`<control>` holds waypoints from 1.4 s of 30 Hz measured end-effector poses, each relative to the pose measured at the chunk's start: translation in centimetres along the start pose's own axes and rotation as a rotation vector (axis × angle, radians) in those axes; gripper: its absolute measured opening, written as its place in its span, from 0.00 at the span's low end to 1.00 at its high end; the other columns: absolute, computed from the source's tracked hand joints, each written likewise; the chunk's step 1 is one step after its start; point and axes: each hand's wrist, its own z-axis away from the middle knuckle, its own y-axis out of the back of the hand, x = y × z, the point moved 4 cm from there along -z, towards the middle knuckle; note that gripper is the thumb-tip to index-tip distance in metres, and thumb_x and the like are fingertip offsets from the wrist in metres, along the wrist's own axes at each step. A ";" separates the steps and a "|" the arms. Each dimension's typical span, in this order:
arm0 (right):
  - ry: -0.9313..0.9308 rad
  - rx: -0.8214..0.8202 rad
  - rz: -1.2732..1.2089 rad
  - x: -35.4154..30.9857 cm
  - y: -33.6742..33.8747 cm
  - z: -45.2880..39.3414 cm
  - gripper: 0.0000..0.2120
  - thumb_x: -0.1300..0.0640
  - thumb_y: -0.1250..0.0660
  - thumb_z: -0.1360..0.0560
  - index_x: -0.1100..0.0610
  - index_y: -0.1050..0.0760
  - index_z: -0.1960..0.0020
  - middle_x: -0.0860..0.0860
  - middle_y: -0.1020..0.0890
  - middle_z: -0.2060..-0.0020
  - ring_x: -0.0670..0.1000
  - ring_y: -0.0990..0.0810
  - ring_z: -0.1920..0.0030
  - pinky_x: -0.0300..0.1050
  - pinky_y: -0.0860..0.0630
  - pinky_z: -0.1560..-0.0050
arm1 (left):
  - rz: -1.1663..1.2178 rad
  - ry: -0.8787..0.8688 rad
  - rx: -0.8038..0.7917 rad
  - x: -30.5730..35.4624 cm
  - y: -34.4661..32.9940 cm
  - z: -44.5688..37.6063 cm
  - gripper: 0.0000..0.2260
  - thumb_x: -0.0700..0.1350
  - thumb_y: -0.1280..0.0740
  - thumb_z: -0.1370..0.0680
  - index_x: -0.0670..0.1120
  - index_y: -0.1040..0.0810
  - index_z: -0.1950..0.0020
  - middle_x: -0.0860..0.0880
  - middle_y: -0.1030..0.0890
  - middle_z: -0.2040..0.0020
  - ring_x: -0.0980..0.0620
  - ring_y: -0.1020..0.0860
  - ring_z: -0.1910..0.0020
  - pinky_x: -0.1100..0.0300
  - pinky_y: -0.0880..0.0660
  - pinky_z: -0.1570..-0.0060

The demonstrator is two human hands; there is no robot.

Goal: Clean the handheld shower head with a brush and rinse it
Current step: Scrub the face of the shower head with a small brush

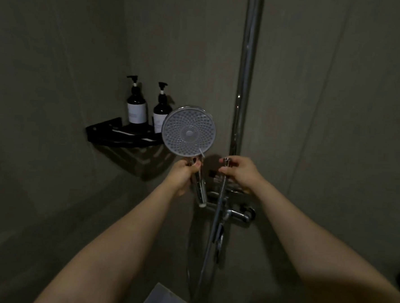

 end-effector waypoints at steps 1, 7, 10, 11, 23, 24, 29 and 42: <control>-0.010 0.025 0.018 0.5 1.1 0.1 0.15 0.71 0.34 0.28 0.65 0.25 0.41 0.49 0.21 0.63 0.42 0.22 0.66 0.28 0.24 0.65 | -0.006 0.011 -0.005 -0.3 -0.7 -0.2 0.09 0.36 0.42 0.20 0.43 0.25 0.57 0.51 0.19 0.69 0.59 0.20 0.73 0.67 0.22 0.69; -0.029 0.202 0.106 2.5 6.3 0.7 0.16 0.72 0.35 0.28 0.69 0.26 0.40 0.58 0.22 0.55 0.40 0.23 0.71 0.26 0.28 0.73 | -0.015 0.023 -0.042 -0.9 -3.6 -1.8 0.09 0.36 0.41 0.21 0.45 0.26 0.58 0.53 0.19 0.71 0.60 0.21 0.70 0.67 0.24 0.65; -0.018 0.246 0.129 2.9 7.1 0.1 0.17 0.72 0.33 0.29 0.70 0.26 0.40 0.59 0.22 0.51 0.47 0.23 0.59 0.25 0.28 0.67 | 0.010 0.018 -0.059 -0.9 -4.4 -2.2 0.10 0.35 0.42 0.21 0.44 0.27 0.59 0.56 0.20 0.76 0.64 0.22 0.75 0.70 0.24 0.71; -0.017 0.246 0.139 3.1 7.1 -0.2 0.18 0.71 0.32 0.30 0.69 0.26 0.40 0.57 0.22 0.51 0.50 0.24 0.55 0.27 0.27 0.63 | 0.016 0.018 -0.061 -0.8 -4.6 -2.2 0.10 0.35 0.42 0.21 0.44 0.27 0.59 0.56 0.20 0.76 0.63 0.22 0.75 0.70 0.24 0.71; -0.089 0.291 0.303 5.1 6.3 -3.0 0.18 0.68 0.29 0.31 0.67 0.24 0.42 0.59 0.20 0.53 0.50 0.26 0.54 0.39 0.31 0.52 | -0.017 0.016 -0.031 -0.7 -2.9 -3.5 0.08 0.36 0.42 0.20 0.44 0.27 0.56 0.47 0.24 0.61 0.53 0.26 0.62 0.60 0.28 0.58; -0.099 0.283 0.307 5.1 6.2 -3.1 0.18 0.68 0.29 0.31 0.67 0.24 0.42 0.60 0.20 0.52 0.50 0.26 0.54 0.39 0.31 0.52 | -0.015 0.016 -0.030 -0.7 -2.6 -3.5 0.08 0.36 0.42 0.20 0.43 0.27 0.56 0.47 0.25 0.61 0.53 0.26 0.62 0.60 0.28 0.58; -0.130 0.215 0.297 5.1 5.8 -3.7 0.19 0.69 0.28 0.32 0.66 0.25 0.41 0.56 0.23 0.55 0.51 0.25 0.53 0.41 0.29 0.51 | -0.030 0.012 -0.020 -0.8 -1.9 -3.8 0.07 0.36 0.42 0.20 0.43 0.26 0.55 0.47 0.25 0.61 0.53 0.26 0.62 0.59 0.28 0.57; -0.147 0.128 0.471 6.3 4.7 -3.1 0.05 0.66 0.33 0.29 0.67 0.21 0.61 0.56 0.24 0.68 0.53 0.24 0.64 0.36 0.30 0.70 | -0.051 0.021 -0.037 -1.3 -1.2 -3.9 0.07 0.36 0.42 0.20 0.43 0.26 0.55 0.47 0.25 0.62 0.51 0.25 0.64 0.58 0.26 0.60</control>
